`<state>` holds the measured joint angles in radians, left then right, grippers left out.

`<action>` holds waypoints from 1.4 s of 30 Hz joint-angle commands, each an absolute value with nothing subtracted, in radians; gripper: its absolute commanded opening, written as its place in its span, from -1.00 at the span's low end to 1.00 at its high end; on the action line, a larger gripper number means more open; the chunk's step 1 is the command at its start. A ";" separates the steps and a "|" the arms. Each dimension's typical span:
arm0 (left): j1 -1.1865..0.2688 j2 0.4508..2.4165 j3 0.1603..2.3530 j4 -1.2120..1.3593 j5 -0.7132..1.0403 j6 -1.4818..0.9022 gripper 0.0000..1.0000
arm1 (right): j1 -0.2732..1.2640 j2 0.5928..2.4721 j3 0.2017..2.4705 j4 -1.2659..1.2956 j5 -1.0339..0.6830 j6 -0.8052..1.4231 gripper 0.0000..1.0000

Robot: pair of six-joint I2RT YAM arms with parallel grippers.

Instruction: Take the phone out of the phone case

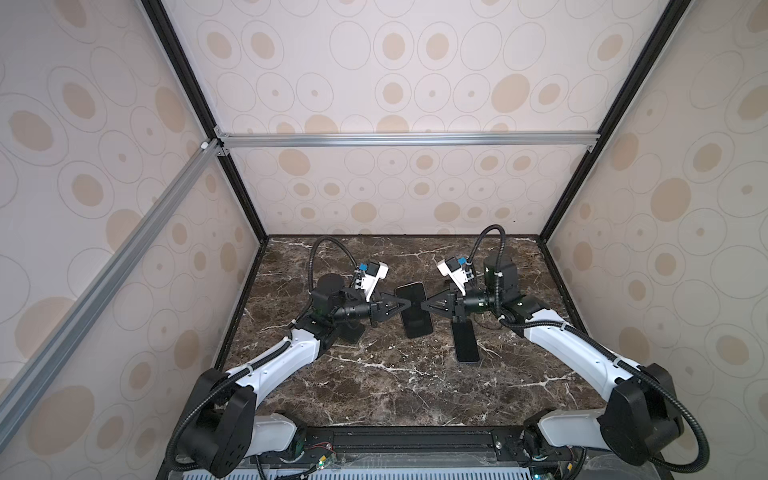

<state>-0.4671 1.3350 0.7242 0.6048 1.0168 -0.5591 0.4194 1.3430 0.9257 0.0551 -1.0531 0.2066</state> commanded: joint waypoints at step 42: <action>-0.506 1.516 0.615 0.672 0.660 -0.454 0.41 | 0.399 1.464 0.713 0.129 -0.584 0.745 -1.00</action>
<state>-0.4755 1.5532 0.6254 0.7216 0.7074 -0.5110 0.3840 1.4940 0.7105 0.1299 -0.6514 0.6582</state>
